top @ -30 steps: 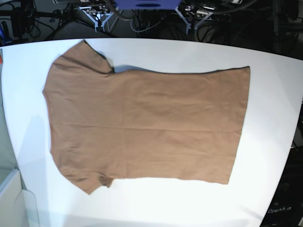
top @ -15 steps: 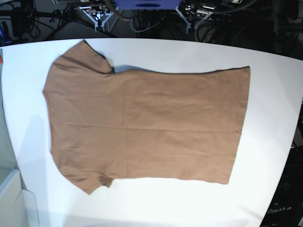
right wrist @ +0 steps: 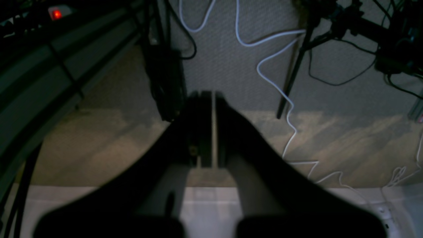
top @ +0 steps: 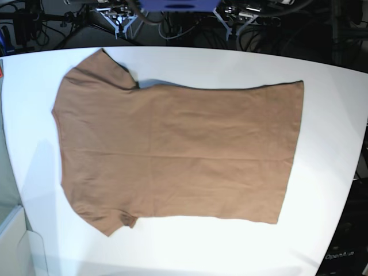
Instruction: Fold the T-shirt properly
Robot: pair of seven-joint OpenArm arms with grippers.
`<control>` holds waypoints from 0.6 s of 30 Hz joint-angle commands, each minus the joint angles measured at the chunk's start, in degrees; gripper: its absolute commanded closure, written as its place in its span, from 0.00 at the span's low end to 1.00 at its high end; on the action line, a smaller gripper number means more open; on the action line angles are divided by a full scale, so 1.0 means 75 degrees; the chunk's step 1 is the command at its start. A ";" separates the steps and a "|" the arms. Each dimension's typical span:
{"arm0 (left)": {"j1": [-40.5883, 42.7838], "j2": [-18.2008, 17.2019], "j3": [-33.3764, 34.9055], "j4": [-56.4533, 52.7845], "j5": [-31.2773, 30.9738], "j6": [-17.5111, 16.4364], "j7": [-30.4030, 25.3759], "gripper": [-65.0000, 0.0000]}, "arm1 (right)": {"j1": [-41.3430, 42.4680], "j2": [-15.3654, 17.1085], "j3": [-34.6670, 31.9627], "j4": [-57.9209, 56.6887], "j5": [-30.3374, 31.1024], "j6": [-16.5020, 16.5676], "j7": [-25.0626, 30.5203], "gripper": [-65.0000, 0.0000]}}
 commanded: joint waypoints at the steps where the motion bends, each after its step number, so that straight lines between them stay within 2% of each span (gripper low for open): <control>1: 0.0002 0.0034 0.0021 -0.0005 0.0039 -0.0016 0.0039 0.98 | 0.0028 0.0017 0.0012 0.0002 -0.0016 -0.0006 0.0039 1.00; 9: 0.0013 0.0034 0.0021 -0.0005 0.0028 -0.0016 -0.0008 0.98 | 0.0004 0.0017 0.0012 0.0002 -0.0004 -0.0018 0.0145 1.00; 15: 0.0013 0.0010 -0.0014 0.0053 -0.0019 -0.0016 -0.0066 0.98 | -0.0253 0.0017 0.0023 0.0002 0.0008 -0.0030 0.1247 1.00; 18: 0.0154 0.0010 -0.0014 0.0042 -0.0019 -0.0016 -0.0723 0.98 | -0.0418 0.0017 0.0023 0.0002 0.0008 -0.0030 0.1786 1.00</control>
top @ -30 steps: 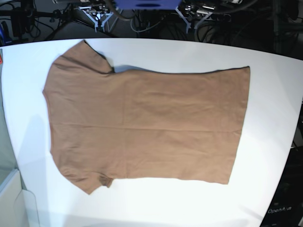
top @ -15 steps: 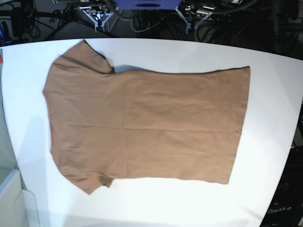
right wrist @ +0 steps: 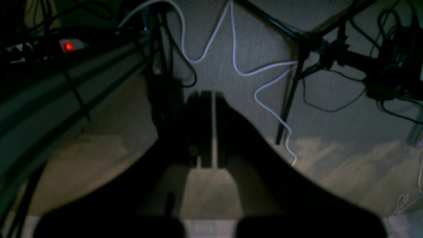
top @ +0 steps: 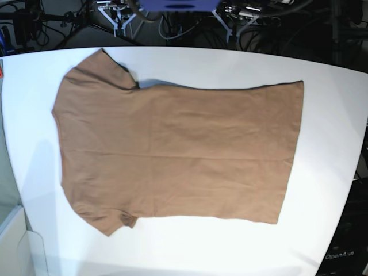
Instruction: Fold the T-shirt properly
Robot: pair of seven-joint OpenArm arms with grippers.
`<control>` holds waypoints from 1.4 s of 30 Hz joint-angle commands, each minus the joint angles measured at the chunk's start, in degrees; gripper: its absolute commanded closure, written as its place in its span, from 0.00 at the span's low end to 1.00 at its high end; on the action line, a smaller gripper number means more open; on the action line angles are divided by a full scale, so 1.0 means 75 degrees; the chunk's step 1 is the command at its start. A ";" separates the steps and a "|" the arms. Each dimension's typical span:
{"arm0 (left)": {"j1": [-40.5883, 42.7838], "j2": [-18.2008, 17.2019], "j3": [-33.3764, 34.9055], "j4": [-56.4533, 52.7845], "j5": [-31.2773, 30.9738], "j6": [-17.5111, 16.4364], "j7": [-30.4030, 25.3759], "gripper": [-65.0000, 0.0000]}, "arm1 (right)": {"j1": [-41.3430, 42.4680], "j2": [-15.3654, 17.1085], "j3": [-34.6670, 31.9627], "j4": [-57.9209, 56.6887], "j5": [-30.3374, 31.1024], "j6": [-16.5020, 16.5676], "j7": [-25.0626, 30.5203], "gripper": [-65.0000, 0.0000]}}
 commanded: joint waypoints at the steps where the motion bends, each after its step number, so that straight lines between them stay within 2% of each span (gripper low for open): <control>1: 0.0157 0.0002 -0.0005 0.0015 -0.0013 -0.0016 -0.0252 0.98 | -0.0068 0.0017 0.0020 0.0002 0.0005 -0.0006 0.0184 1.00; 7: 0.0568 -0.0022 -0.0005 0.0015 -0.0013 -0.0016 -0.1588 0.98 | -0.0326 0.0017 0.0020 0.0002 0.0005 -0.0006 0.0863 1.00; 12: 0.0767 -0.0033 -0.0005 0.0004 -0.0013 -0.0016 -0.2303 0.98 | -0.0631 0.0017 0.0020 0.0002 0.0005 -0.0006 0.1625 1.00; 25: 0.1634 -0.0162 -0.0005 -0.0031 -0.0002 -0.0016 -0.4483 0.98 | -0.1967 0.0029 0.0020 -0.0022 -0.0030 -0.0006 0.5236 1.00; 35: 0.2302 -0.0256 -0.0005 -0.0031 -0.0002 0.0007 -0.6113 0.98 | -0.2588 0.0029 0.0020 -0.0033 -0.0019 -0.0006 0.6595 1.00; 42: 0.2631 -0.0268 -0.0005 -0.0043 -0.0002 -0.0004 -0.6605 0.98 | -0.2940 0.0029 0.0020 -0.0033 -0.0007 -0.0006 0.7228 1.00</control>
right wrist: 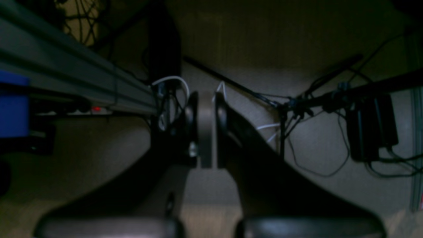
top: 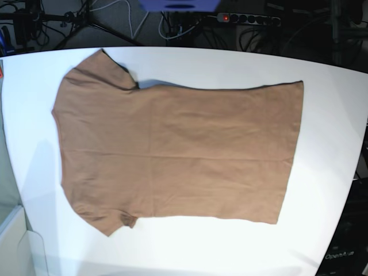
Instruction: Fold the T-shirt properly
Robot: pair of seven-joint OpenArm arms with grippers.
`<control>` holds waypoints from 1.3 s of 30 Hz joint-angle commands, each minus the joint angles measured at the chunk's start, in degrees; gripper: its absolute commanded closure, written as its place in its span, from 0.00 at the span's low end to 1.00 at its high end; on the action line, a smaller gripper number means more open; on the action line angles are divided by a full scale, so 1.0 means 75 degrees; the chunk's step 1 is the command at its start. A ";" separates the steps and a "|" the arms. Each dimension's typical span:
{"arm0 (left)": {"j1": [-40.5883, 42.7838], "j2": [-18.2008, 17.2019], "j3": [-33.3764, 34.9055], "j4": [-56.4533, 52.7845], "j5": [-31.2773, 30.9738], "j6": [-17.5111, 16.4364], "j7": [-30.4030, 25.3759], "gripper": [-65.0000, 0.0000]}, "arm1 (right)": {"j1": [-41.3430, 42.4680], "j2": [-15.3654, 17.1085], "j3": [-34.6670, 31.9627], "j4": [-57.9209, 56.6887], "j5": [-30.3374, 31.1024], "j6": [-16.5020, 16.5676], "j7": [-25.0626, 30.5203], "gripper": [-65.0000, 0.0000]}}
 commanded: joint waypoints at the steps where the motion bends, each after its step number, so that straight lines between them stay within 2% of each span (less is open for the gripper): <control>1: 0.0151 0.0006 -0.0005 -0.0023 -0.0002 -0.0010 -0.0179 0.98 | -0.0227 0.0014 0.0009 -0.0022 -0.0004 -0.0009 0.0340 1.00; 8: 0.0491 -0.0146 -0.0005 0.0048 -0.0013 -0.0010 -0.0308 0.98 | -0.0520 0.0026 0.0009 -0.0022 -0.0028 -0.0009 0.1137 1.00; 14: 0.0924 -0.0146 -0.0005 -0.0034 -0.0002 -0.0022 -0.2277 0.98 | -0.0672 0.0119 -0.0003 0.0025 -0.0004 -0.0009 0.1149 1.00; 19: 0.0995 -0.0158 -0.0005 -0.0034 -0.0013 -0.0010 -0.2336 0.98 | -0.0930 0.0131 -0.0003 0.0412 -0.0016 -0.0009 0.1160 1.00; 24: 0.1170 -0.0346 -0.0017 0.0024 -0.0013 -0.0010 -0.2383 0.98 | -0.1786 0.0225 -0.0003 0.1901 -0.0028 -0.0009 0.1160 1.00; 28: 0.1276 -0.0404 -0.0017 -0.0023 -0.0013 -0.0010 -0.2910 0.98 | -0.2536 0.0342 0.0020 0.3249 -0.0016 -0.0009 0.1149 1.00; 32: 0.1346 -0.0510 -0.0017 0.0012 -0.0013 -0.0010 -0.2875 0.98 | -0.3111 0.0401 0.0032 0.4409 -0.0004 -0.0009 0.1149 1.00; 39: 0.1358 -0.0486 -0.0017 0.0048 -0.0013 -0.0010 -0.2887 0.98 | -0.3697 0.0401 0.0032 0.5581 -0.0016 -0.0009 0.1149 1.00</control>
